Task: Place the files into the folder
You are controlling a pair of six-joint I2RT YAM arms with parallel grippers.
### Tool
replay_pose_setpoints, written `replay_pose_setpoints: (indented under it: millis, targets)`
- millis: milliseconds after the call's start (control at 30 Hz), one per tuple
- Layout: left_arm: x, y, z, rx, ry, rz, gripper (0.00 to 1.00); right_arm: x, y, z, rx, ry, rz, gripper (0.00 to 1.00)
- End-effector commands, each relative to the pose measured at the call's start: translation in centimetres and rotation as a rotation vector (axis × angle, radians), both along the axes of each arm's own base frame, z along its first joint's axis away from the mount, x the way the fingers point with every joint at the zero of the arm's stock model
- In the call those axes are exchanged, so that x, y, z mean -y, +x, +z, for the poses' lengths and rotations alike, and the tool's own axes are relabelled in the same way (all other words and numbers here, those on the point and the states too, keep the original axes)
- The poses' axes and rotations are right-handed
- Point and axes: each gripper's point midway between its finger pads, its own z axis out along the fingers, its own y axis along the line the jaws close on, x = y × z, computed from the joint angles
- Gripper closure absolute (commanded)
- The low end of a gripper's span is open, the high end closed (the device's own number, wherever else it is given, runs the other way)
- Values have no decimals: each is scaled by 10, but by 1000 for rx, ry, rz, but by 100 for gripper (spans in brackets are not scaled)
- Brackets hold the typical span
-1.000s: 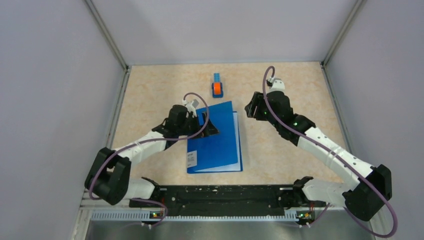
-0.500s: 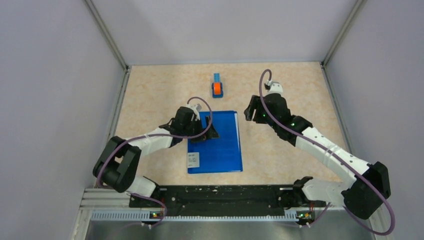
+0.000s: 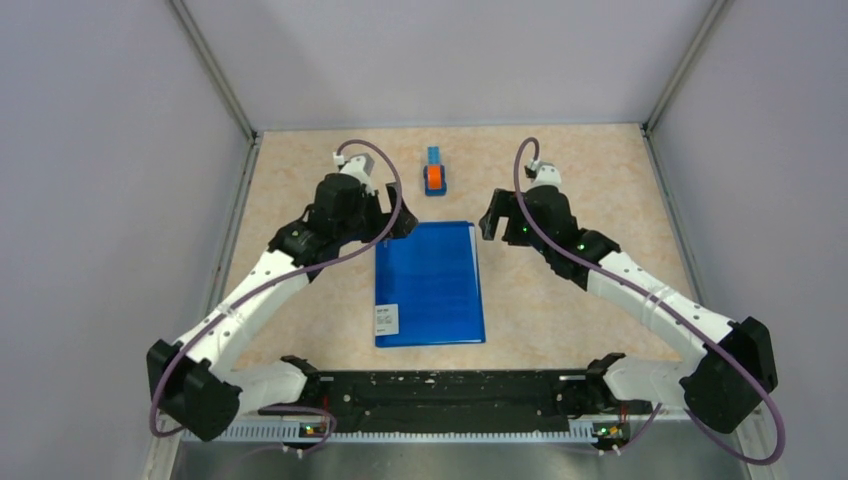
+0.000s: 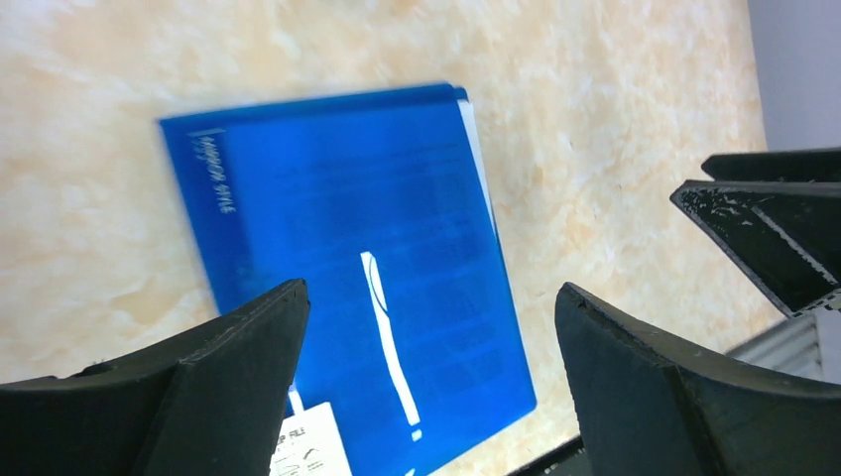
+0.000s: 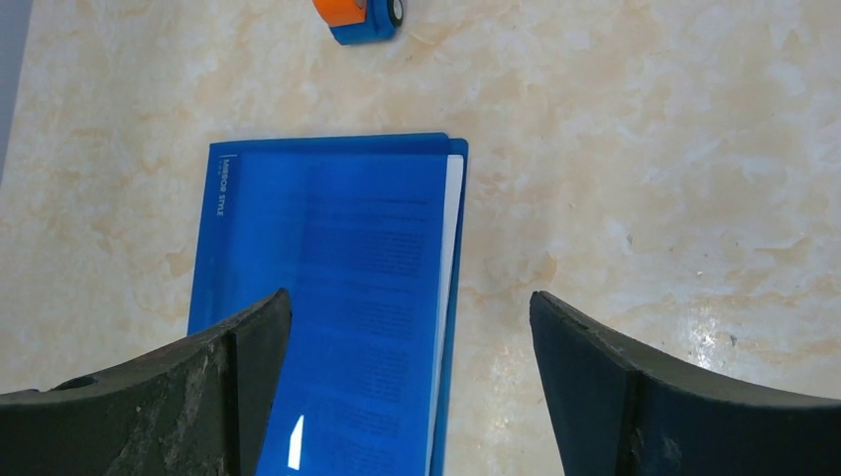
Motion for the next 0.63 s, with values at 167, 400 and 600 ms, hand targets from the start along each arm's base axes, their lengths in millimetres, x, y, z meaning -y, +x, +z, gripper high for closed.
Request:
replay_pose_setpoints:
  millis: [167, 400, 600]
  targets:
    - [-54, -7, 26, 125, 171, 139, 2, -6, 10, 36, 94, 68, 6, 7]
    - [-51, -12, 18, 120, 177, 93, 2, -7, 8, 36, 91, 73, 15, 6]
    - [-50, -12, 16, 127, 161, 99, 2, -7, 8, 36, 92, 70, 17, 4]
